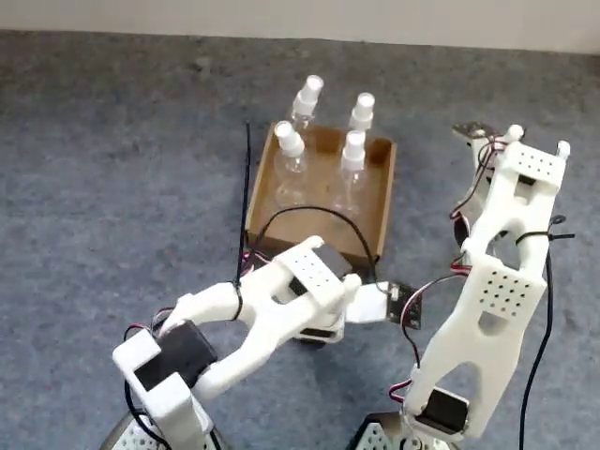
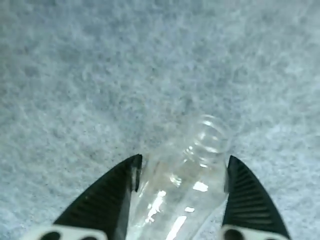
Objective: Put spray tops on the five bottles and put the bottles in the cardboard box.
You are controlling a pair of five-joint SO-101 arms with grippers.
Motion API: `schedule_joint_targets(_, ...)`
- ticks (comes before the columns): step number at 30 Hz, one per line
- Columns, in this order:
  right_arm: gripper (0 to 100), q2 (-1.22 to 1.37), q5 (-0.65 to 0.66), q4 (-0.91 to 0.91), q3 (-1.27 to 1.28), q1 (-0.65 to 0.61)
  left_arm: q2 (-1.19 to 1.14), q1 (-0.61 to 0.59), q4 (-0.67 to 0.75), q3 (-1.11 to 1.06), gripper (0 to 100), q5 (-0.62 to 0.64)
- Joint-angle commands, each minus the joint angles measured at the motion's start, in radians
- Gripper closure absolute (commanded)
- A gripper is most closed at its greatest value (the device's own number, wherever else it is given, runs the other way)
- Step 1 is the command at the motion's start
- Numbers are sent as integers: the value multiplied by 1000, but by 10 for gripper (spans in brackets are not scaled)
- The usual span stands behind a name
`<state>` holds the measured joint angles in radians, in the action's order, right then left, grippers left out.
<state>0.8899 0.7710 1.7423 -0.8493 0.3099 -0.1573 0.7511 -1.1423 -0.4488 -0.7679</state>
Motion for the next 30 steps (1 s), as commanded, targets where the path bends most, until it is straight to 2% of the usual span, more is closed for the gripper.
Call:
schedule_joint_targets(1, 791, -16, 8, 19, -54, 22, -2, -22, 6, 47, 997, 41)
schedule_joint_targets(9, 791, -18, 6, 21, -54, 27, 185, -131, -147, 48, 998, 275)
schedule_joint_targets(14, 789, -58, 2, 24, -54, 24, 398, -298, -226, 50, 998, 347)
schedule_joint_targets(18, 788, -140, -69, 24, -50, 19, 529, -466, -262, 48, 997, 410)
schedule_joint_targets(24, 732, -205, -109, 24, -16, -8, 541, -727, -245, 48, 997, 483)
schedule_joint_targets(27, 705, -205, -110, 24, 24, -21, 470, -811, -146, 50, 997, 548)
schedule_joint_targets(30, 704, -205, -115, 22, 51, -44, 354, -846, -31, 56, 997, 629)
